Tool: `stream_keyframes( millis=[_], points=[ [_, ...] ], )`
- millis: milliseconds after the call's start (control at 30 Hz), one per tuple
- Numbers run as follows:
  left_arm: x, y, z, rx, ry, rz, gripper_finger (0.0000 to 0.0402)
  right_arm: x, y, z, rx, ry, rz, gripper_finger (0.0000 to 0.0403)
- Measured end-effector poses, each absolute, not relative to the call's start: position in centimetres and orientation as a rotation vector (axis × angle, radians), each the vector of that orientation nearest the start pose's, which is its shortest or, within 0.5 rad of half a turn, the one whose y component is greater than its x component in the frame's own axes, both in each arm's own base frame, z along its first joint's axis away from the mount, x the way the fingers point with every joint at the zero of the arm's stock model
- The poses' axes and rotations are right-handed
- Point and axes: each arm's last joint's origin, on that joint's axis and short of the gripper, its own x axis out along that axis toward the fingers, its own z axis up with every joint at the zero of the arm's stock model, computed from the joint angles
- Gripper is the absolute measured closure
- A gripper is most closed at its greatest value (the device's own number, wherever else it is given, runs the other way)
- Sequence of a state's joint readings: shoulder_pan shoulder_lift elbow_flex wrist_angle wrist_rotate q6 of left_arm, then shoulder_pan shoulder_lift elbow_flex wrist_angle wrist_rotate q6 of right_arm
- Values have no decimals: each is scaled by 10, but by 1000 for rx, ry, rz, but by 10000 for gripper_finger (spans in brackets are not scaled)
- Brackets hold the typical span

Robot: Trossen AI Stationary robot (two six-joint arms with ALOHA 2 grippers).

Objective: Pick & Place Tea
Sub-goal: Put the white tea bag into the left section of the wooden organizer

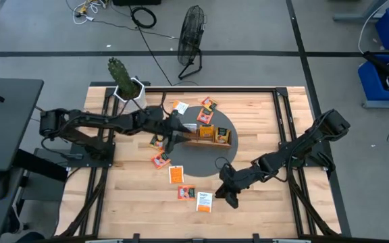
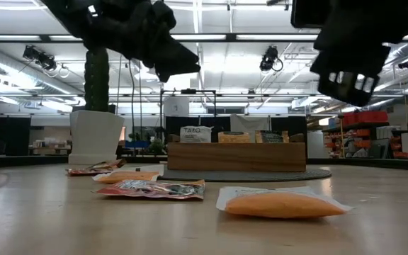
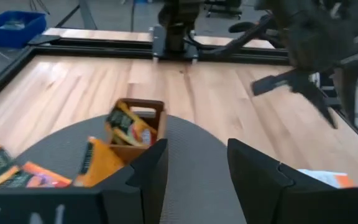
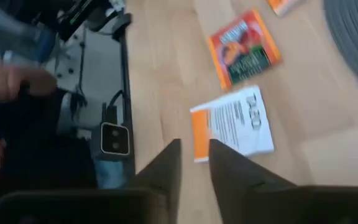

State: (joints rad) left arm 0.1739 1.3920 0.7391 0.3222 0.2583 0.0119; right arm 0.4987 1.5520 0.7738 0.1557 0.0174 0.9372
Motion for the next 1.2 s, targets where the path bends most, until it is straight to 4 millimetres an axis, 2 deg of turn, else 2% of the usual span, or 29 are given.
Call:
stream_keyframes(
  millis=[233,367,500,867,1200],
  points=[
    [296,6,231,9,326,16,232,269,152,170,971,843,-44,201],
    [293,-17,226,52,311,15,232,269,153,159,1037,866,-143,173],
    [289,-34,223,66,304,-16,232,272,155,147,1087,882,-185,174],
    [284,-59,220,85,332,-15,232,283,165,115,1237,913,-208,197],
    [281,-69,218,100,348,-37,232,292,158,109,1266,869,-223,199]
  ],
)
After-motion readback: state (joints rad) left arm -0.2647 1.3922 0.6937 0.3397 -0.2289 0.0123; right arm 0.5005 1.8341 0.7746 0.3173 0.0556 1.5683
